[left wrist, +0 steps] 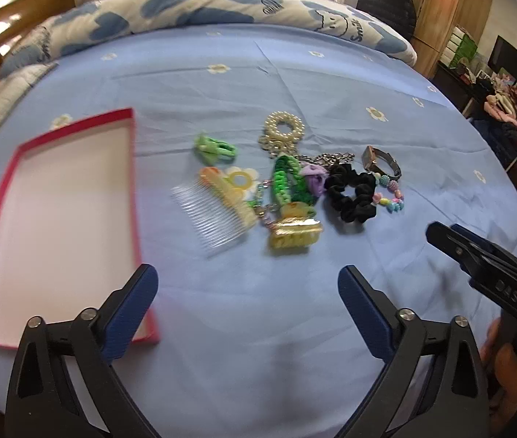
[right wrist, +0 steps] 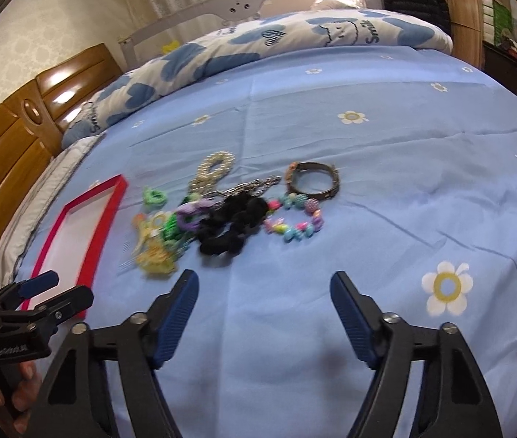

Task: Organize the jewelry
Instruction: 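Grasp the yellow claw clip with the left tool while the right tool grasps the pastel bead bracelet, then carry both items into the red tray and open both tools to release them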

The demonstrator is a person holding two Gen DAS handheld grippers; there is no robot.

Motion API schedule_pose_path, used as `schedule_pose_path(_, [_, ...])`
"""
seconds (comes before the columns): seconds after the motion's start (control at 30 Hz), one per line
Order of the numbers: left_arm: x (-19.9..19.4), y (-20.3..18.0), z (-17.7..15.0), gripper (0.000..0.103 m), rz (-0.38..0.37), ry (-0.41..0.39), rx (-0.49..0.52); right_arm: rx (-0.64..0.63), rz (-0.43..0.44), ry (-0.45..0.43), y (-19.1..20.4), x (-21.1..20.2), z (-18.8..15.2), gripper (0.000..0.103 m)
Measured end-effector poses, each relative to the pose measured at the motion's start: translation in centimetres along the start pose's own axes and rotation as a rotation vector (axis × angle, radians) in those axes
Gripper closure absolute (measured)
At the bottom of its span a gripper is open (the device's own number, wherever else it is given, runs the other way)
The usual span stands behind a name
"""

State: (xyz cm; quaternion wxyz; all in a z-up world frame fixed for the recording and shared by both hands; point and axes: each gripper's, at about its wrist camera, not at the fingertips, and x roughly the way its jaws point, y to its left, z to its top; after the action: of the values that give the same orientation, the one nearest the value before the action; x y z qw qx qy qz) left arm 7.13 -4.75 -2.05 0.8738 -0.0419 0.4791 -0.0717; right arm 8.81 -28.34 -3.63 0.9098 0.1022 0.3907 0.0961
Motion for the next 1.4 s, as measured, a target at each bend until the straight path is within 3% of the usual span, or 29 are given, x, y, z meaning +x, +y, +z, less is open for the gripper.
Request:
schedule_pose_path(0.1, [1.5, -0.4, 0.9, 0.005, -0.019, 0.024, -0.015, 0.020, -0.015, 0.028, -1.2, 1.3, 0.9, 0.044])
schedule_pose_path(0.57, [6.7, -1.8, 2.9, 0.029, -0.031, 0.106, -0.013, 0.055, -0.033, 0.171, -4.0, 8.1, 3.2, 0.067])
schedule_pose_path(0.63, [6.9, -1.9, 2.9, 0.048, -0.045, 0.116, -0.008, 0.045, -0.036, 0.182, -4.0, 8.8, 3.2, 0.075])
schedule_pose_path(0.7, [6.9, -2.1, 2.8, 0.059, -0.026, 0.119, 0.014, 0.037, -0.043, 0.187, -4.1, 9.1, 3.0, 0.088])
schedule_pose_path(0.77, [6.9, -2.0, 2.6, 0.059, -0.038, 0.120, 0.018, 0.042, -0.041, 0.182, -4.4, 8.9, 2.9, 0.095])
schedule_pose_path(1.17, [2.3, 0.0, 1.5, 0.059, -0.124, 0.087, -0.025, 0.051, 0.042, 0.090, -2.4, 3.3, 3.1, 0.096])
schedule_pose_path(1.4, [-1.3, 1.1, 0.2, 0.059, -0.128, 0.041, -0.022, 0.024, 0.113, 0.064, 0.6, 0.3, 3.3, 0.096])
